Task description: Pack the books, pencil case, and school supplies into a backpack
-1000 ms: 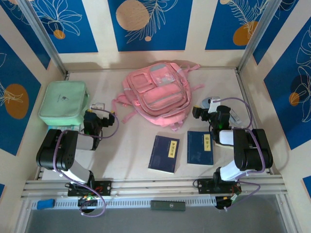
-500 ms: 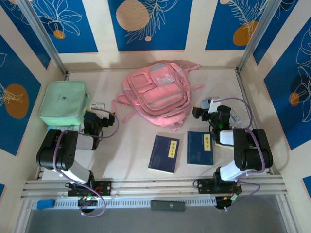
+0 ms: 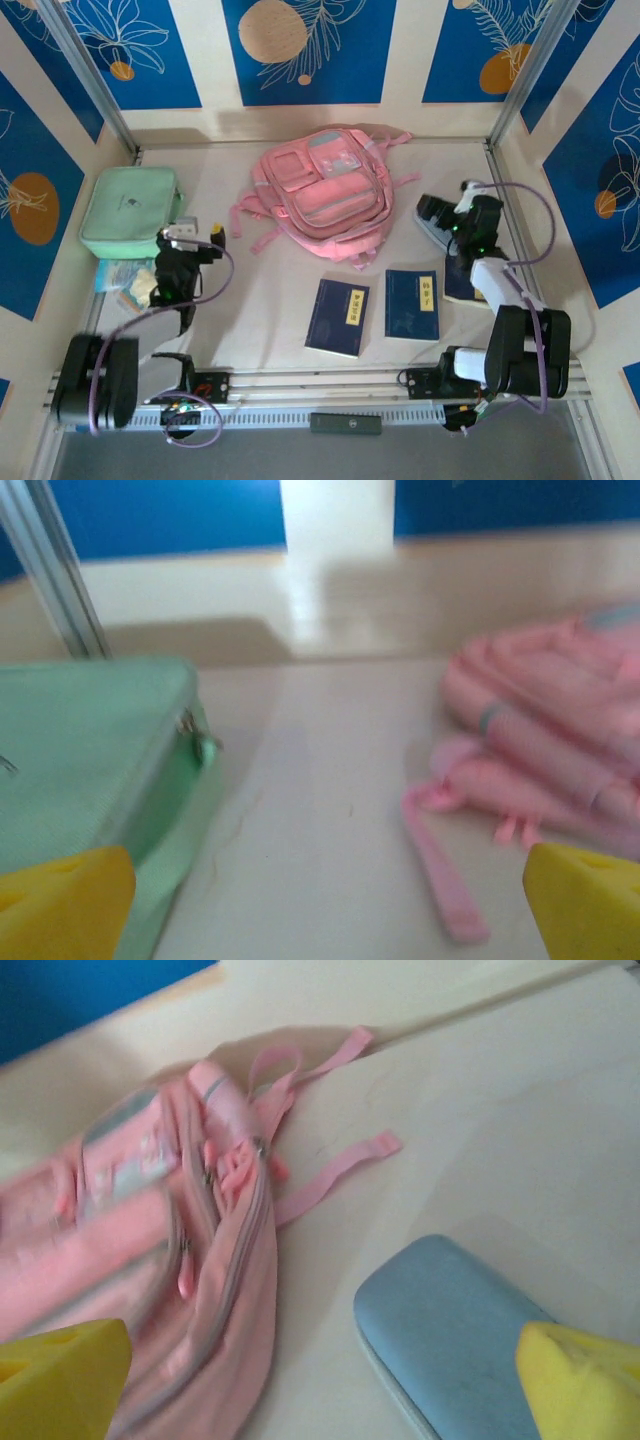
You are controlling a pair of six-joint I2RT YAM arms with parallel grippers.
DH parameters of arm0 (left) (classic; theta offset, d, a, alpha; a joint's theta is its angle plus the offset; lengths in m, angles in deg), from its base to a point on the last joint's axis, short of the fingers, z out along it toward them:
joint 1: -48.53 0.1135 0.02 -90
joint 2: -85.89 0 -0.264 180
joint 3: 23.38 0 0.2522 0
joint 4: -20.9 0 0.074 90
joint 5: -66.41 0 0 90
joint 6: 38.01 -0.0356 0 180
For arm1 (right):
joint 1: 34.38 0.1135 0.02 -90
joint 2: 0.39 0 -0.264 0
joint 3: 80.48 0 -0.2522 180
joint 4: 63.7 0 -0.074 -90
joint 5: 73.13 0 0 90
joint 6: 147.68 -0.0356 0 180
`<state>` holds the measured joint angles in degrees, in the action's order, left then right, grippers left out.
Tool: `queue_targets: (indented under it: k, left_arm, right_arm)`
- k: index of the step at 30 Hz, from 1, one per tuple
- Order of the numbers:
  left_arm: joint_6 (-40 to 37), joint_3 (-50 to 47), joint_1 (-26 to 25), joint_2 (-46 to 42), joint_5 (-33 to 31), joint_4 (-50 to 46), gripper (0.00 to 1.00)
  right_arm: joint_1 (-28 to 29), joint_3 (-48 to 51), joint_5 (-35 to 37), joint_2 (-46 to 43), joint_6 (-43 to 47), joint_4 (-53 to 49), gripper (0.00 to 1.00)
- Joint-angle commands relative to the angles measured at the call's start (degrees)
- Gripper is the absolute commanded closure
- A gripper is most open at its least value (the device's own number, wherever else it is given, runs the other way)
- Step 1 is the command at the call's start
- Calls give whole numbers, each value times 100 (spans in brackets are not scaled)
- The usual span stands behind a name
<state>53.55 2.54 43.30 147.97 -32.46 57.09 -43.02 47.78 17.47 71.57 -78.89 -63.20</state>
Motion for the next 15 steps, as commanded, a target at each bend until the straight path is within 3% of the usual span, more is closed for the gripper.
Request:
queue_targets:
  k: [1,3,5,7,9,15]
  left_arm:
    - [924,333,62,-1200,-60,-1586,1]
    - [1335,647,67,-1882,22,-2675,1]
    - [1708,383,72,-2366,-376,-2591,1]
    - [2218,166,76,-2777,-444,-2522,1]
    - [2666,589,77,-3013,-346,-3592,1]
    - [3521,1482,16,-2373,855,-5210,1]
  right_arm:
    - [-574,-368,-884,-74,-1657,-1882,1]
    - [-1031,-213,-2060,15,-2121,-1658,1]
    - [-1296,-105,-2463,106,-2363,-1687,1]
    - [-1246,-140,-2299,26,-2123,-2024,1]
    - [-928,-214,-1780,-170,-1912,-2463,1]
    - [278,-340,-1032,-481,-1824,-3263,1]
